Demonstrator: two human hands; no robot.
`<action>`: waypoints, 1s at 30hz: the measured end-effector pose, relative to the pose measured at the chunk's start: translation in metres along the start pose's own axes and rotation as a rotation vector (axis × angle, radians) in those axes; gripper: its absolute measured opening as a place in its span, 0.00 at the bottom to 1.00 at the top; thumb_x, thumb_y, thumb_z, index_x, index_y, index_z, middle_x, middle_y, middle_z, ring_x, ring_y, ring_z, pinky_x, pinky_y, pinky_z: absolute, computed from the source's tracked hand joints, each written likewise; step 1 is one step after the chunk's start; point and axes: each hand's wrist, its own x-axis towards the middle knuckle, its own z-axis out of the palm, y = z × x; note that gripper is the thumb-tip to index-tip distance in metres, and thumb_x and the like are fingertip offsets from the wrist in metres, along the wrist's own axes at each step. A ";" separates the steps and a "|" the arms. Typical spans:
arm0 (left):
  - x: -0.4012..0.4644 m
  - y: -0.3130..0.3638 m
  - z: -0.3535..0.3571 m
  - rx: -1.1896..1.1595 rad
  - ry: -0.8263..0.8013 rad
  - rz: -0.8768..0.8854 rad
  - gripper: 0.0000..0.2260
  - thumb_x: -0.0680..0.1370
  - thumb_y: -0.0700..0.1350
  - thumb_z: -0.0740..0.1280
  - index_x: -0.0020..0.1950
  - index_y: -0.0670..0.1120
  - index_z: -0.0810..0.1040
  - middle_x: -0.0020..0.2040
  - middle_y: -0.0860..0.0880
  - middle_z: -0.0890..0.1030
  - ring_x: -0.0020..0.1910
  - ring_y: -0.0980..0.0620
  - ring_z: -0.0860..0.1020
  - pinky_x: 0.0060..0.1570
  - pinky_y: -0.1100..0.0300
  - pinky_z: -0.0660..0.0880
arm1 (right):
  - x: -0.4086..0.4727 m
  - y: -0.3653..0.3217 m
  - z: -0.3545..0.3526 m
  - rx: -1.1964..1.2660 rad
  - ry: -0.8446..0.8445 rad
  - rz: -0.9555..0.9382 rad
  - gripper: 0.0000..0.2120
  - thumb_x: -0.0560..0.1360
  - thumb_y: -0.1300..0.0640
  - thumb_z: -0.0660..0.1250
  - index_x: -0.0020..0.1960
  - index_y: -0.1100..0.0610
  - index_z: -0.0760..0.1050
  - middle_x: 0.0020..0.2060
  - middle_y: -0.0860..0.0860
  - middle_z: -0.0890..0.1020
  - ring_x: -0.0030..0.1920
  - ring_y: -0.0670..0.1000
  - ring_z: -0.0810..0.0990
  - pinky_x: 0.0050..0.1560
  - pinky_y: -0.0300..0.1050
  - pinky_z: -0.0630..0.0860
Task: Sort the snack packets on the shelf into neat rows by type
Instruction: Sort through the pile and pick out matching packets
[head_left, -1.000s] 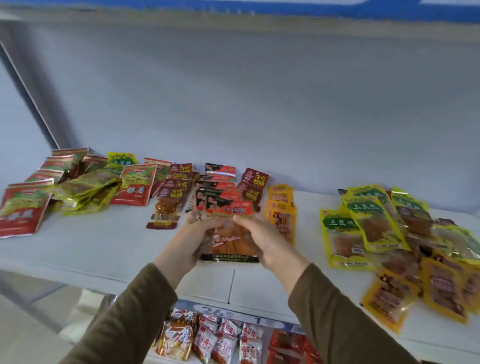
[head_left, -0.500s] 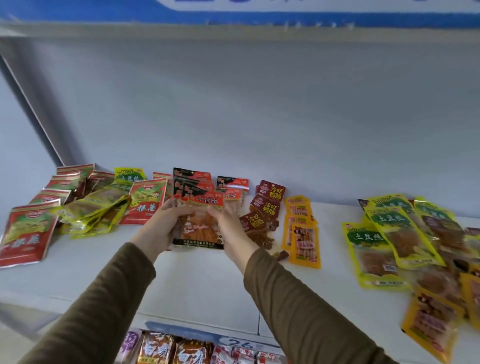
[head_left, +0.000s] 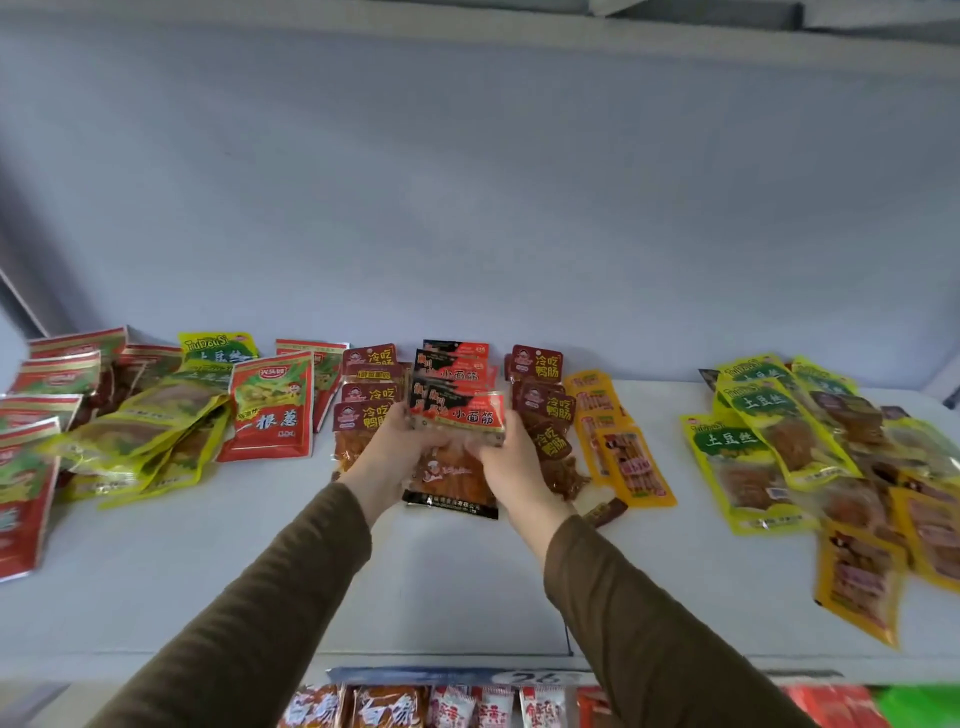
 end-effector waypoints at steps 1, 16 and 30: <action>0.000 -0.002 -0.002 0.045 0.006 0.023 0.27 0.76 0.36 0.74 0.72 0.48 0.67 0.59 0.46 0.82 0.55 0.44 0.84 0.57 0.42 0.81 | -0.001 0.002 0.000 -0.035 0.020 -0.023 0.23 0.80 0.60 0.68 0.72 0.49 0.66 0.58 0.43 0.79 0.60 0.47 0.79 0.51 0.39 0.73; -0.013 -0.019 -0.015 0.334 -0.072 0.122 0.43 0.80 0.48 0.71 0.82 0.54 0.43 0.63 0.50 0.80 0.59 0.53 0.81 0.60 0.52 0.80 | -0.016 0.027 0.023 -0.217 0.081 -0.146 0.33 0.77 0.55 0.72 0.76 0.43 0.60 0.63 0.43 0.77 0.66 0.46 0.75 0.67 0.50 0.76; -0.010 -0.020 -0.016 0.398 0.071 0.308 0.48 0.76 0.40 0.75 0.82 0.60 0.45 0.80 0.50 0.63 0.74 0.47 0.70 0.67 0.41 0.75 | -0.040 0.019 0.013 -0.244 0.175 -0.263 0.36 0.79 0.58 0.70 0.81 0.45 0.56 0.72 0.44 0.70 0.71 0.41 0.67 0.69 0.42 0.68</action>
